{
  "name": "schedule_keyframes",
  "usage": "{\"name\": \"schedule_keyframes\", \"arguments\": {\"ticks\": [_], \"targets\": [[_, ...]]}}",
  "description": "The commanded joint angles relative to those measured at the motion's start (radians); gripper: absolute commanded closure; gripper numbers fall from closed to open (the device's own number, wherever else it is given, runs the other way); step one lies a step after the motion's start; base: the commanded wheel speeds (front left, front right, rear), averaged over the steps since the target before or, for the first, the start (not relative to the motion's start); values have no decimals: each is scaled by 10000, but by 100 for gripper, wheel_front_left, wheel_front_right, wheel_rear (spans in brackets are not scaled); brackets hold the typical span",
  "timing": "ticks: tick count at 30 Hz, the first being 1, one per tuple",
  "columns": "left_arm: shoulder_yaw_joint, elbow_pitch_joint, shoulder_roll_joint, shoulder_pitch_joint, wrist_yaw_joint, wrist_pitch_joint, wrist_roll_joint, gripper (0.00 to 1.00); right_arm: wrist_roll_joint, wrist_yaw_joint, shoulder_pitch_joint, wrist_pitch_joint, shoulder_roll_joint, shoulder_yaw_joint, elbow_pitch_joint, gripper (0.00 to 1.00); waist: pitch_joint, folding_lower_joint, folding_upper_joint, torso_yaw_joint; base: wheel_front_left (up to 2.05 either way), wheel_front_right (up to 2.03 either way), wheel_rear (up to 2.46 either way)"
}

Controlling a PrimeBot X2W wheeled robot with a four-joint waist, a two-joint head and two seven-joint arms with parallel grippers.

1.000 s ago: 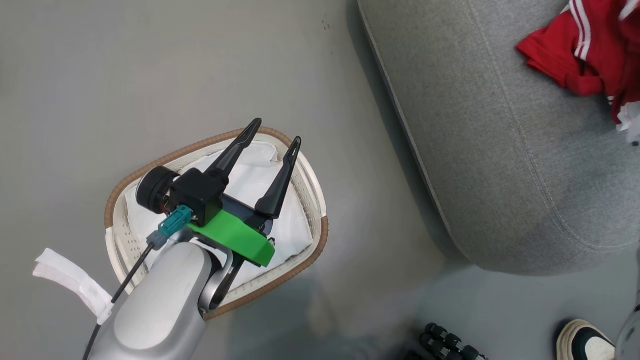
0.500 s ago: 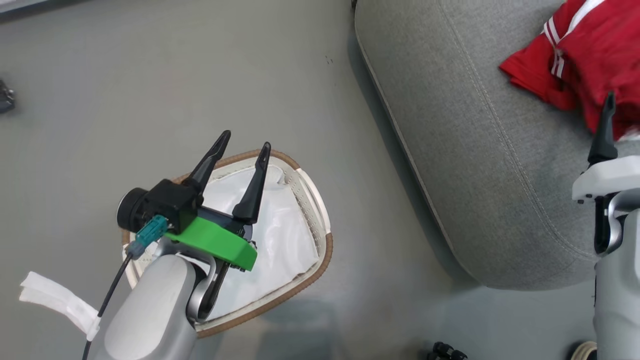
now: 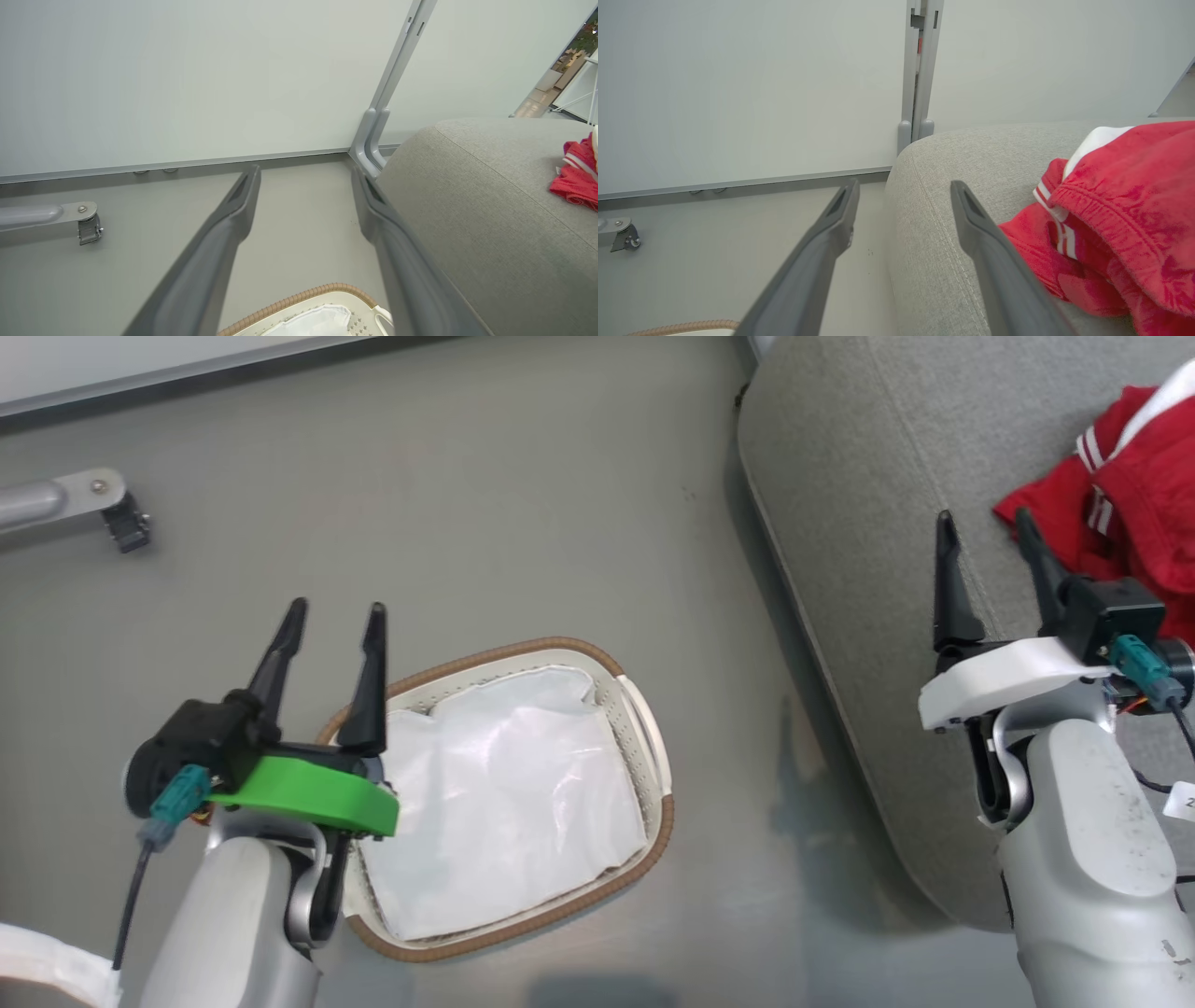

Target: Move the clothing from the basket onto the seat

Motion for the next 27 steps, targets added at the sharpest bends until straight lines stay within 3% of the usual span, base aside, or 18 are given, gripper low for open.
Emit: {"name": "schedule_keyframes", "arguments": {"ticks": [1, 15, 27], "targets": [[336, 54, -74, 207, 18, 7, 135, 0, 192, -15, -23, -46, -48, 156, 94, 0, -307, -1, 0, 434, 0, 0, 0], [2544, 790, -770, 1090, 19, 9, 1348, 0, 881, -15, 679, -46, -42, 1791, 490, 0, -1121, -1, 0, 1602, 0, 0, 0], [3177, 831, -1042, 1780, 18, 9, 1812, 0, 1294, -15, 1473, -46, -41, 1691, 396, 0, -1870, -1, 0, 1857, 0, 0, 0]]}}
